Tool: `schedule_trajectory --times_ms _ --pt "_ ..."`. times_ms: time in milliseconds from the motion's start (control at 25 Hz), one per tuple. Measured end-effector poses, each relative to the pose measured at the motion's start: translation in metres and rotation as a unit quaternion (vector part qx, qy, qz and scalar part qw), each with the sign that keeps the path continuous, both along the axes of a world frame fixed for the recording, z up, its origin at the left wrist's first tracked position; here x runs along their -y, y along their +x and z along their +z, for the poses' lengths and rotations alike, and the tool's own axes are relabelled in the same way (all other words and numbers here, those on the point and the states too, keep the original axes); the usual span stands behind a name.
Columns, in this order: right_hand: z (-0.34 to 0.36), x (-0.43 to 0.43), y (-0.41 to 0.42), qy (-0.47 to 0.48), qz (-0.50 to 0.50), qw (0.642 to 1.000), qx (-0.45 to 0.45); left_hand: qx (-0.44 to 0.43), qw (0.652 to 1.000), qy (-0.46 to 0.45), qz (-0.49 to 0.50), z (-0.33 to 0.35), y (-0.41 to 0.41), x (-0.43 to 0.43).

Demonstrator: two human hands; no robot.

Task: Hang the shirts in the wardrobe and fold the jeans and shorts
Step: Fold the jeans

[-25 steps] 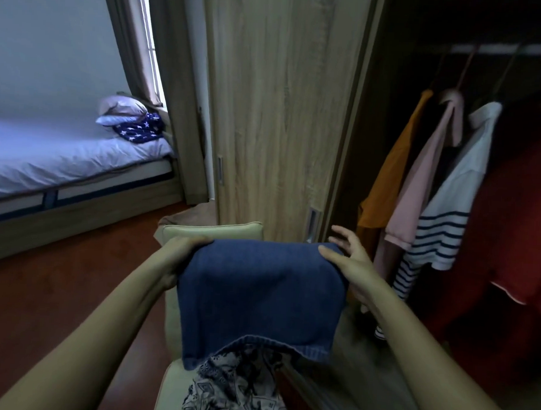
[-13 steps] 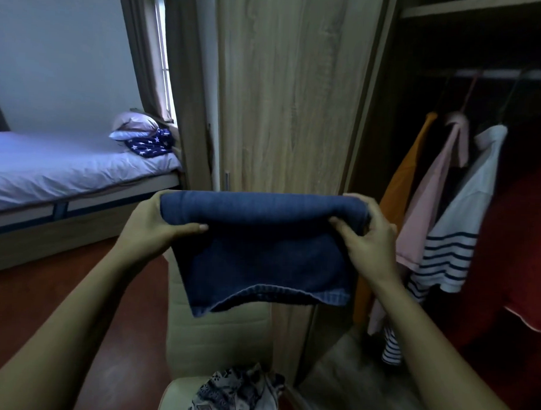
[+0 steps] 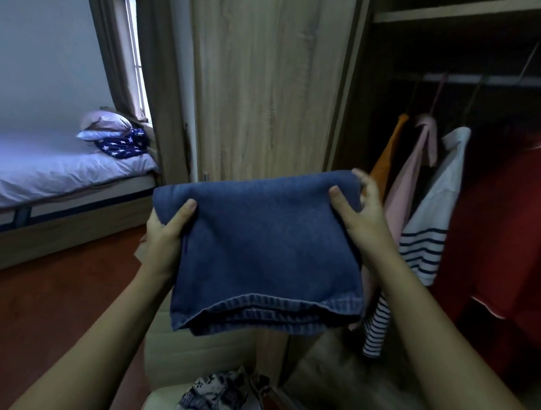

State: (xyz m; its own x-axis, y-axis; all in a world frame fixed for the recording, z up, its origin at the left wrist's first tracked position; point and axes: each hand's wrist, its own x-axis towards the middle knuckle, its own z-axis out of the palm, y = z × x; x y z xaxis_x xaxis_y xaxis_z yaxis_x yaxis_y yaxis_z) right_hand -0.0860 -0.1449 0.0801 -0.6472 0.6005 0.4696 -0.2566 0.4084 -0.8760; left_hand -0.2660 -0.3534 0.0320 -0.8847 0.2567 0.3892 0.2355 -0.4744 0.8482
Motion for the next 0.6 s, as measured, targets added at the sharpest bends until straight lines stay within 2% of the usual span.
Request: schedule_trajectory --times_ms 80,160,240,360,480,600 --pt "-0.037 -0.003 0.005 -0.068 0.062 0.992 0.089 0.033 0.999 -0.009 -0.007 0.002 -0.002 -0.005" --pt "-0.097 0.005 0.007 -0.116 0.066 0.982 0.134 0.050 0.997 -0.045 -0.024 -0.004 -0.005 -0.009" --pt "-0.136 0.017 0.006 -0.144 0.017 0.985 0.095 0.046 0.992 -0.117 -0.024 -0.007 -0.009 -0.012" --pt "-0.137 0.015 0.001 -0.155 -0.062 0.985 0.032 -0.007 0.975 -0.215 -0.056 0.009 -0.024 -0.018" --pt "-0.107 0.003 0.005 -0.119 -0.099 0.988 -0.027 -0.030 0.969 -0.208 -0.129 0.026 -0.040 -0.026" --pt "-0.086 -0.010 0.019 -0.093 -0.135 0.985 -0.055 0.016 0.961 -0.205 -0.186 -0.012 -0.025 -0.055"
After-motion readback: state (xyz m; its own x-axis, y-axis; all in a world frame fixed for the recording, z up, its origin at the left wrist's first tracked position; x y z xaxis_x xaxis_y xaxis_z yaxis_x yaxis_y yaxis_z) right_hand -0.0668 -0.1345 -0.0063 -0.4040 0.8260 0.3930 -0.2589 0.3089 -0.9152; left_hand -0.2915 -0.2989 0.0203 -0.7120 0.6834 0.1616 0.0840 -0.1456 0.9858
